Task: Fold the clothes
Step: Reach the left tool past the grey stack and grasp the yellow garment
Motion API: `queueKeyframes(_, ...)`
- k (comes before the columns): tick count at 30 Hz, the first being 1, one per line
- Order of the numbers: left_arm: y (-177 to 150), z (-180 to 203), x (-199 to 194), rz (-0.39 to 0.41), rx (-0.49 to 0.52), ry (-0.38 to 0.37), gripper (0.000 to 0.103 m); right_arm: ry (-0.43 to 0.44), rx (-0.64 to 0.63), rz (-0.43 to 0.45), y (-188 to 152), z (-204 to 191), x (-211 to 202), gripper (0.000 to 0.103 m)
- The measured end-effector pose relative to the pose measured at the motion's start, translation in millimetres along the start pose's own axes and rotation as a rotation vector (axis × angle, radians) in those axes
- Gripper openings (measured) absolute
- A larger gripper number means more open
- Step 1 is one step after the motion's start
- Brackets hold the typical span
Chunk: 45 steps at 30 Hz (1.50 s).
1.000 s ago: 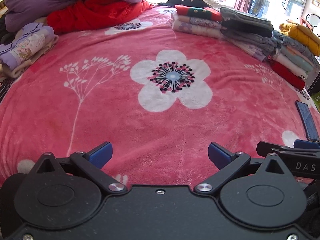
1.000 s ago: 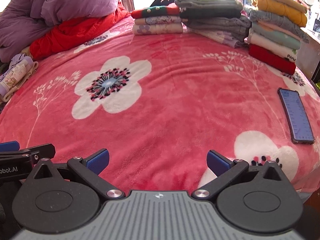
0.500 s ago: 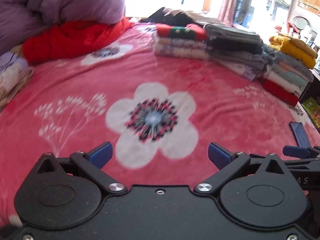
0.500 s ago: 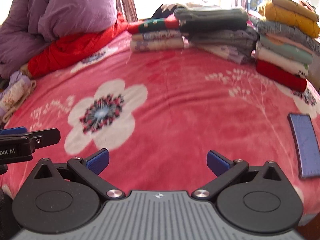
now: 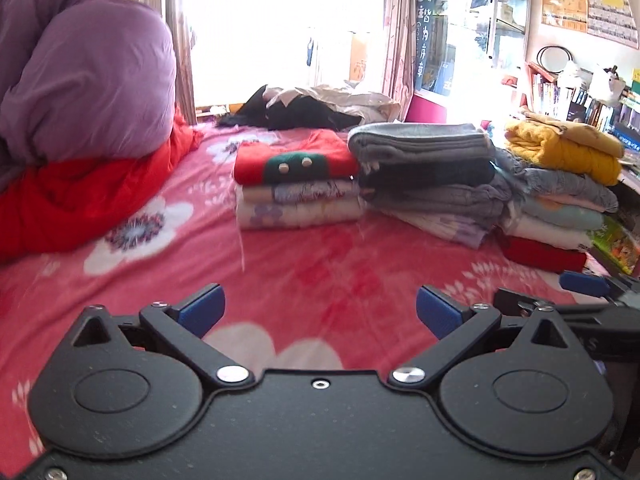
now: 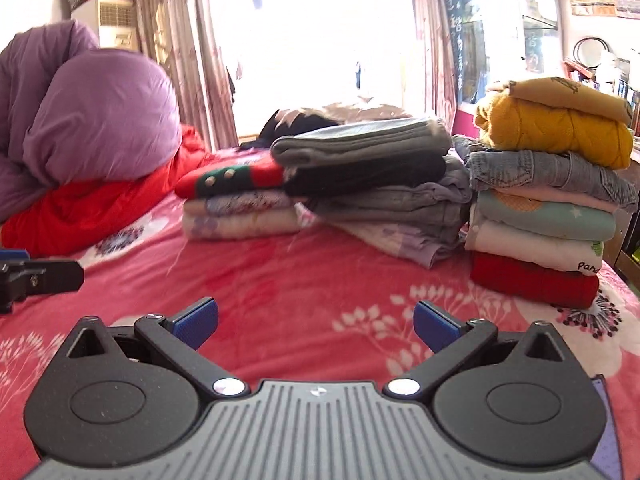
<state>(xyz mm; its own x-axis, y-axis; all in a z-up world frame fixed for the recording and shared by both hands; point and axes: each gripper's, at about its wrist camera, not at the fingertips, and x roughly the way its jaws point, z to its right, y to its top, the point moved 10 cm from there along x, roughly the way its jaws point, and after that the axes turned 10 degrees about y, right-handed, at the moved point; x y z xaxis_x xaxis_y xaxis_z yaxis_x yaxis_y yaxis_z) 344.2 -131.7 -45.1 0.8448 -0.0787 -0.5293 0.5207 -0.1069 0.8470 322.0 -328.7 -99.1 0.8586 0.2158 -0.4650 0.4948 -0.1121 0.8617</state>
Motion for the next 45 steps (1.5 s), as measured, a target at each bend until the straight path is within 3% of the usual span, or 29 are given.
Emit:
queueKeyframes(7, 30.4, 12.2, 61.3, -0.047, -0.04, -0.01, 0.103, 0.047, 0.036, 0.07, -11.0, 35.0, 38.3, 0.103)
queueKeyframes(13, 60.9, 43.5, 94.5, -0.003, 0.0, -0.066, 0.101, 0.013, 0.057, 0.058, -8.5, 49.6, 53.8, 0.103)
queueKeyframes(16, 78.8, 71.2, 113.5, 0.008, 0.022, -0.111, 0.1, 0.064, 0.138, 0.092, -2.3, 62.2, 53.2, 0.103)
queueKeyframes(23, 107.3, 113.0, 161.1, -0.028, 0.005, -0.145, 0.083, 0.043, 0.152, 0.122, 1.9, 77.0, 48.4, 0.103)
queueKeyframes(24, 110.5, 115.6, 166.1, -0.032, -0.002, -0.147, 0.076, 0.042, 0.164, 0.121, 2.2, 81.4, 49.1, 0.102)
queueKeyframes(27, 123.1, 123.8, 178.2, -0.03, -0.008, -0.15, 0.068, 0.052, 0.181, 0.112, -1.8, 85.9, 51.8, 0.101)
queueKeyframes(34, 158.2, 125.5, 211.2, -0.017, -0.048, -0.104, 0.068, 0.065, 0.2, 0.118, -3.7, 89.7, 49.8, 0.1)
queueKeyframes(38, 165.3, 138.5, 236.6, -0.063, -0.046, -0.129, 0.068, 0.073, 0.205, 0.108, -4.4, 88.6, 51.9, 0.1)
queueKeyframes(43, 163.2, 152.2, 258.0, -0.099, 0.034, -0.106, 0.068, 0.075, 0.215, 0.093, -6.7, 87.5, 56.0, 0.1)
queueKeyframes(44, 162.9, 153.4, 258.3, -0.101, 0.044, -0.107, 0.061, 0.075, 0.215, 0.09, -7.4, 87.0, 57.3, 0.1)
queueKeyframes(45, 163.2, 154.6, 256.6, -0.101, 0.054, -0.111, 0.038, 0.075, 0.216, 0.087, -8.1, 86.5, 58.4, 0.1)
